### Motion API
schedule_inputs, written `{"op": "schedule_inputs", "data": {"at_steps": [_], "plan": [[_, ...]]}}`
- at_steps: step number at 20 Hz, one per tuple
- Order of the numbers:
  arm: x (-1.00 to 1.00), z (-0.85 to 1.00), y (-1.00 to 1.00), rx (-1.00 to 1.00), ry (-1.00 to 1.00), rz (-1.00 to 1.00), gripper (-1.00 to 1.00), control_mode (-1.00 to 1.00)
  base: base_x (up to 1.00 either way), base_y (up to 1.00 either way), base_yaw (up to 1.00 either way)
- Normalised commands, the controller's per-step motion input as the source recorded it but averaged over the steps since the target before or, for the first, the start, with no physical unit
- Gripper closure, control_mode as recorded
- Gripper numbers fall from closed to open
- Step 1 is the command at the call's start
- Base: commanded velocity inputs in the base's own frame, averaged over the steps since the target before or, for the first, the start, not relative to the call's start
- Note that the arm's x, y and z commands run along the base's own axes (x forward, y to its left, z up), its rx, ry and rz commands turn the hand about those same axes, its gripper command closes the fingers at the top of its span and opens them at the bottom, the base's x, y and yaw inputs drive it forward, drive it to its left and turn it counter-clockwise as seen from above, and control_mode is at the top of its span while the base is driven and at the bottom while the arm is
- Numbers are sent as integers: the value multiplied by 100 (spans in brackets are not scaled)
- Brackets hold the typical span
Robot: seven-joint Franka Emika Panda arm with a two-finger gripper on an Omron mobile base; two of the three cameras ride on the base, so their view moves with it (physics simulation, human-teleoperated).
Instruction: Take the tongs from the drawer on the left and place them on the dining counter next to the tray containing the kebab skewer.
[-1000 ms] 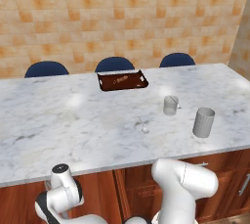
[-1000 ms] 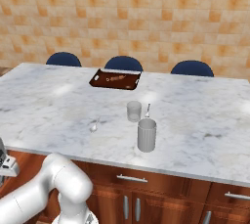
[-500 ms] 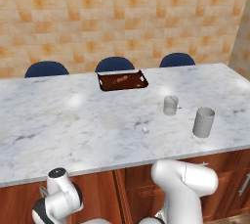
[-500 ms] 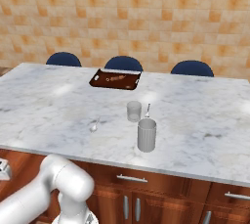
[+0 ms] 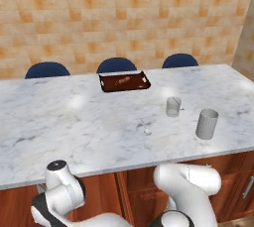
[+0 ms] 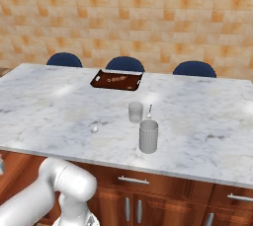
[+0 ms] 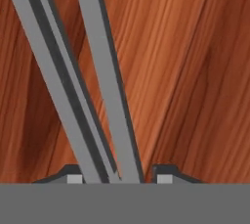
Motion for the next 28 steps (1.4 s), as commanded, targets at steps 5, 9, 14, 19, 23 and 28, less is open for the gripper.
{"op": "schedule_inputs", "data": {"at_steps": [5, 9, 14, 19, 23, 28], "plan": [[-25, 71, 0, 0, 0, 5, 100, -100, 0, 0, 0], [-5, 87, -15, 0, 0, 3, 100, -100, 0, 0, 0], [-17, 75, -18, 0, 0, 4, 100, -100, 0, 0, 0], [-29, 58, -23, 0, 3, 4, 100, -100, 0, 0, 0], [0, 80, -70, 1, 0, 0, 100, -100, 0, 0, 0], [10, 83, -60, 5, -1, 0, 100, -100, 0, 0, 0]]}}
